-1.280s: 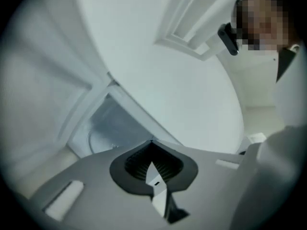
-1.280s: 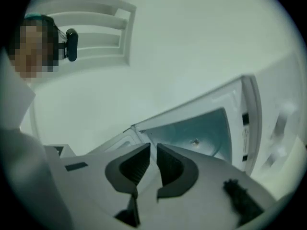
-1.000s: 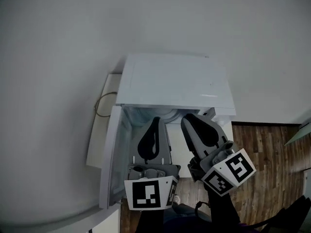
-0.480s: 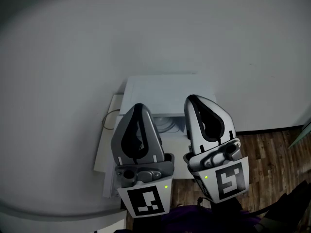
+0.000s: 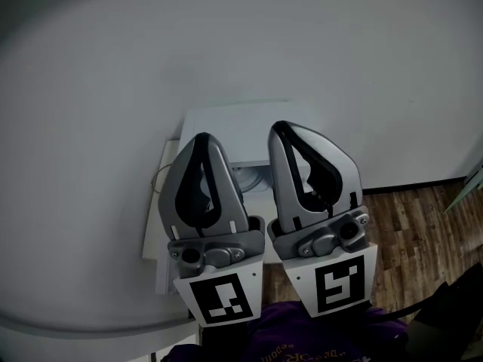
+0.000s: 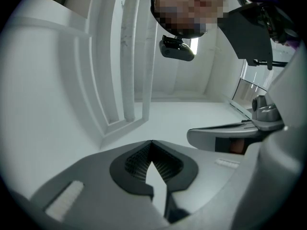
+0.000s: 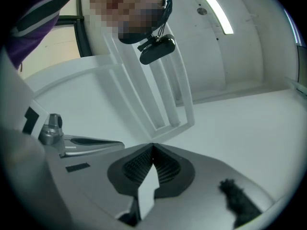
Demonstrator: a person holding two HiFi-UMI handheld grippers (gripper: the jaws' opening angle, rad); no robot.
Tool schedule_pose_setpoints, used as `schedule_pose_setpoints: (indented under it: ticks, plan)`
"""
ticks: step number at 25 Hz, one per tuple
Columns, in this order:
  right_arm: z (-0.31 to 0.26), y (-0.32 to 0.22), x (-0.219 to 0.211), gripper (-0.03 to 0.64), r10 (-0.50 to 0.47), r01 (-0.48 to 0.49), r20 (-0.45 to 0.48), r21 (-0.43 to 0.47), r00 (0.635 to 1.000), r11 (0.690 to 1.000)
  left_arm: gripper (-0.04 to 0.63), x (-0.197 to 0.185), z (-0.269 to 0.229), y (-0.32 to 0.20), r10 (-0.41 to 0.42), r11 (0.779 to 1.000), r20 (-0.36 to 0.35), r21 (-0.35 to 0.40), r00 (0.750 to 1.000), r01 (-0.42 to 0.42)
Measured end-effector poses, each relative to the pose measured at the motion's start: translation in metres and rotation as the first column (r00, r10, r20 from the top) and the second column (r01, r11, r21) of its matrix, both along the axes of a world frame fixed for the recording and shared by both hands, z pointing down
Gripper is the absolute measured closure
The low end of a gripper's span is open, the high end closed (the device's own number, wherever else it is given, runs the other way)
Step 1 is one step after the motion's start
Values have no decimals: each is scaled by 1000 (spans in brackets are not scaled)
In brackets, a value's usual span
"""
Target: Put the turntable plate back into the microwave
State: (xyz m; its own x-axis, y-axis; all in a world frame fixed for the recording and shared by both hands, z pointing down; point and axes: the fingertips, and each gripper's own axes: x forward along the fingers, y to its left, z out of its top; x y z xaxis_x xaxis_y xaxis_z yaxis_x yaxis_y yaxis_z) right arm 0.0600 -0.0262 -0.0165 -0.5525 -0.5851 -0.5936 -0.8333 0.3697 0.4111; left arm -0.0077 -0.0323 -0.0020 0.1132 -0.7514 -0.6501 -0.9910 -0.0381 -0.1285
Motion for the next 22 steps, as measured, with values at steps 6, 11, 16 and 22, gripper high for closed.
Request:
schedule_pose_setpoints:
  ticks: [6,11,16,22]
  plan:
    - [2,0,2,607,15,-15,28,-14,999,1000,591,1,-4,4,11,1000,24,-2,1000,-11]
    - [-1,1,2,607,30,-30,33,-11,999,1000,591,7,-3,3,16,1000,60,-6,998,-16]
    - [1,1,3,607,41,-40,27,-15,999,999,591,4,-2,3,22,1000,35,-6,999,-22]
    - [4,1,4,607,46,-45,24,-19,999,999,591,2,2,2,20,1000,30,-19,999,-19]
